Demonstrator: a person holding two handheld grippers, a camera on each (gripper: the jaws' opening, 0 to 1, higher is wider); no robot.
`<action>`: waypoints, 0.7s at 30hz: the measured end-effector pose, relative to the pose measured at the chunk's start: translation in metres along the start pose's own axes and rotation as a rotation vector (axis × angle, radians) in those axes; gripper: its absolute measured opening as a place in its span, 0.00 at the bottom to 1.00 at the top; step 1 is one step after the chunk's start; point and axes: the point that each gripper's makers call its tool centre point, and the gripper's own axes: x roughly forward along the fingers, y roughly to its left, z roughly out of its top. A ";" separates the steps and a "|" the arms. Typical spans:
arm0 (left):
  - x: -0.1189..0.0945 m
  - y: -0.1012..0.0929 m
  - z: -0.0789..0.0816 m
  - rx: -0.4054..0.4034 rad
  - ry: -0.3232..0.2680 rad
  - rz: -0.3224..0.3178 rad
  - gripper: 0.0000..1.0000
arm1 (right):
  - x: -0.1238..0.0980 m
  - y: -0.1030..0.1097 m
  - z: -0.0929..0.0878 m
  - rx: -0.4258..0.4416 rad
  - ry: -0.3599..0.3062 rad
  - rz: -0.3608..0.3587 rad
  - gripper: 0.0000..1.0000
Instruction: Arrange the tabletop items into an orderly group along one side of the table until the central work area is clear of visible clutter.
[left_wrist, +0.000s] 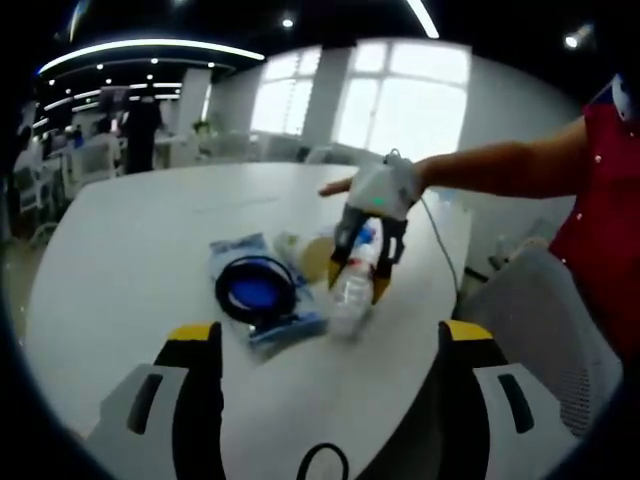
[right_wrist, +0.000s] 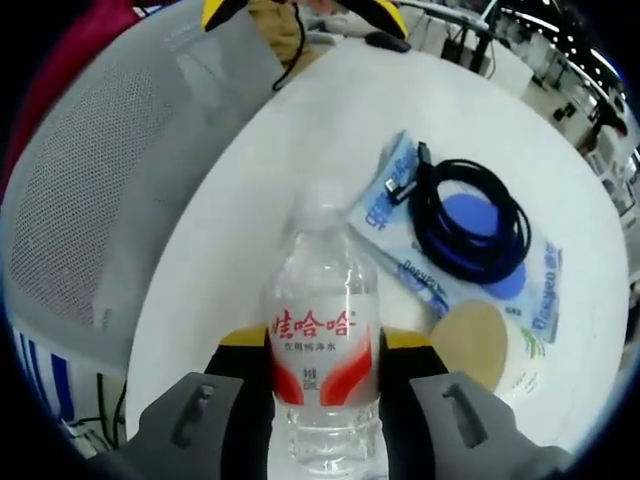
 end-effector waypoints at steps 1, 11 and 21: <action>0.000 0.000 0.000 0.001 0.000 -0.001 0.86 | 0.000 0.000 0.000 0.004 -0.006 -0.002 0.39; 0.004 -0.004 0.001 0.005 0.001 -0.013 0.85 | -0.007 -0.002 0.008 0.094 -0.110 -0.058 0.38; 0.008 -0.006 0.004 0.008 0.001 -0.021 0.84 | -0.016 -0.010 0.020 0.164 -0.231 -0.134 0.38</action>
